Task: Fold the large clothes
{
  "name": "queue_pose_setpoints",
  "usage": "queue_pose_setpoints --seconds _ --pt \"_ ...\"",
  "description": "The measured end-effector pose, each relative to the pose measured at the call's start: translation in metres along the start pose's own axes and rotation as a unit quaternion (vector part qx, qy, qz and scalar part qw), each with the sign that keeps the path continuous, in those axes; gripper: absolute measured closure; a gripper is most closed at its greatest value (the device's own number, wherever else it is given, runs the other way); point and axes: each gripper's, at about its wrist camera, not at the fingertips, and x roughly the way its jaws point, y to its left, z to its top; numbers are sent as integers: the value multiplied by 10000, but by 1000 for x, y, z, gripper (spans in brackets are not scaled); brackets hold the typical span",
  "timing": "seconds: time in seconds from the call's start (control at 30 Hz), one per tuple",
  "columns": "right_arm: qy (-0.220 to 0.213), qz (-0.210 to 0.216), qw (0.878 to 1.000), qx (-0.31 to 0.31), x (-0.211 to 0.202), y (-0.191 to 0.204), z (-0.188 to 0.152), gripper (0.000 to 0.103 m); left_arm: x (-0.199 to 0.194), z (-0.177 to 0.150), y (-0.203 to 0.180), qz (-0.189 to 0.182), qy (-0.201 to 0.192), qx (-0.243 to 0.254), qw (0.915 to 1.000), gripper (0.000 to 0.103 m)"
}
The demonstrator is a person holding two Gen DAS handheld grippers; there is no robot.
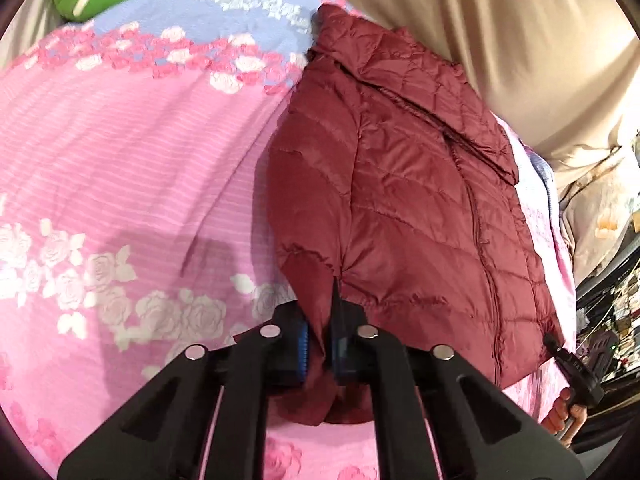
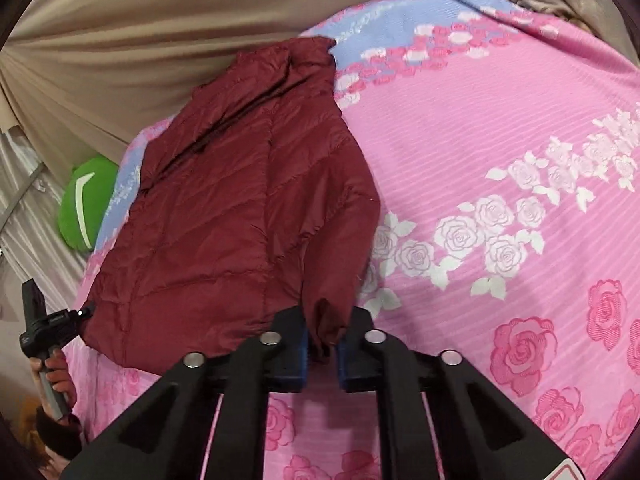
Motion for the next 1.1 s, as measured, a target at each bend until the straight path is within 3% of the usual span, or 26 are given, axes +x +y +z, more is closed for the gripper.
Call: queue_pose_setpoints --seconds 0.17,0.33,0.43,0.6,0.67,0.7,0.77,0.87,1.0,1.1 --pt "-656 50 9977 -141 -42 10 -4 99 -43 -9 -9 -249 -328 178 9990 100" --pt "-1591 101 9861 -476 -105 21 -15 100 -108 -18 -23 -674 -981 298 9924 101" --pt "-2358 258 9691 -676 -155 29 -24 100 -156 -26 -31 -951 -1566 359 9824 101" --pt "-3478 604 9311 -919 -226 41 -34 100 -233 -43 -43 -1403 -2633 581 9527 101" --pt "-3757 741 9188 -952 -244 45 -33 100 -253 -45 -53 -1362 -2963 737 9425 101" --pt "-3858 820 9140 -956 -249 47 -30 100 -256 -43 -57 -1322 -3001 777 9415 101" --pt "-3835 888 9147 -914 -249 47 -19 100 -249 -30 -65 -1222 -2922 850 9447 101" --pt "-3432 957 9320 -664 -222 40 19 100 -207 11 -70 -999 -2403 823 9620 101" --pt "-2632 830 9609 -217 -143 27 81 100 -126 59 -81 -256 -1871 867 9782 101" --pt "-2184 598 9740 -33 -84 23 121 100 -60 92 -86 251 -1460 796 9858 101"
